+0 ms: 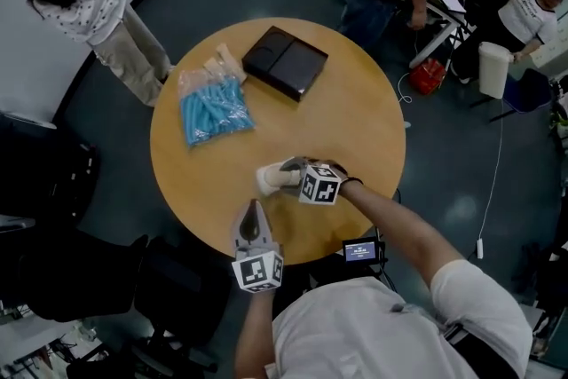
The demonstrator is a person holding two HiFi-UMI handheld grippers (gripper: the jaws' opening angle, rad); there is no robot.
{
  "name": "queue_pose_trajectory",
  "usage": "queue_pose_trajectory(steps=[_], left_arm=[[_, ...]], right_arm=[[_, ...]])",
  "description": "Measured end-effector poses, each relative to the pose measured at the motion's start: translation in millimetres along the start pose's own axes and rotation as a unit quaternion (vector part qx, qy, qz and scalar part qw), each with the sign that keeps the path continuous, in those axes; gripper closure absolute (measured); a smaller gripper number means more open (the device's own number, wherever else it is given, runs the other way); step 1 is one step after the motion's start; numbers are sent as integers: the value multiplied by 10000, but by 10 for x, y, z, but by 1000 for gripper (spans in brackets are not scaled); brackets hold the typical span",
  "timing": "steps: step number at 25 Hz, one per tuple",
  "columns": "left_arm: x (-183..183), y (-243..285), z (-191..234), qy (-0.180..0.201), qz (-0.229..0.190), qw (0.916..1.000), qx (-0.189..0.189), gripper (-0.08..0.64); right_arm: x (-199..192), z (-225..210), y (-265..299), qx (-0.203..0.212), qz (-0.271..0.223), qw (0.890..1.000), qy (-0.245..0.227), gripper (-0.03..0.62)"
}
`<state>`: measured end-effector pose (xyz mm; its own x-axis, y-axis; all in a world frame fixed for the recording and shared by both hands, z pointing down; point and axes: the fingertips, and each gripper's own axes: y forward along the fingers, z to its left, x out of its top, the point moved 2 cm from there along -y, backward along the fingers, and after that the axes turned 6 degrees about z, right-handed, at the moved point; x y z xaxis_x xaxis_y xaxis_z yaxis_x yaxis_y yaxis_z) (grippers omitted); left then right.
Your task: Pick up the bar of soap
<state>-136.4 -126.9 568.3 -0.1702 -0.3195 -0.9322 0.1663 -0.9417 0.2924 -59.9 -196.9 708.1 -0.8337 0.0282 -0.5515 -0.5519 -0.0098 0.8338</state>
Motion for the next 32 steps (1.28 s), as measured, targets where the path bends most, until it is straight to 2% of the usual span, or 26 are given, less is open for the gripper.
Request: queue_pose_trajectory(steps=[5, 17, 22, 27, 30, 32], left_arm=[[-64, 63, 49, -53, 96, 9999, 38, 554], [-147, 68, 143, -164, 202, 9996, 93, 554], [-186, 75, 181, -191, 229, 9995, 121, 554], [-193, 42, 172, -219, 233, 9994, 163, 554], [-207, 17, 163, -228, 224, 9993, 167, 554], [-197, 7, 154, -236, 198, 9994, 157, 554]], right_arm=[[-155, -41, 287, 290, 517, 9976, -371, 374], [-143, -93, 543, 428, 890, 9916, -833, 341], [-133, -98, 570, 478, 895, 9914, -821, 341], [-140, -89, 513, 274, 738, 9938, -788, 342], [-123, -107, 394, 75, 445, 9978, -491, 342], [-89, -139, 242, -120, 108, 9998, -116, 342]])
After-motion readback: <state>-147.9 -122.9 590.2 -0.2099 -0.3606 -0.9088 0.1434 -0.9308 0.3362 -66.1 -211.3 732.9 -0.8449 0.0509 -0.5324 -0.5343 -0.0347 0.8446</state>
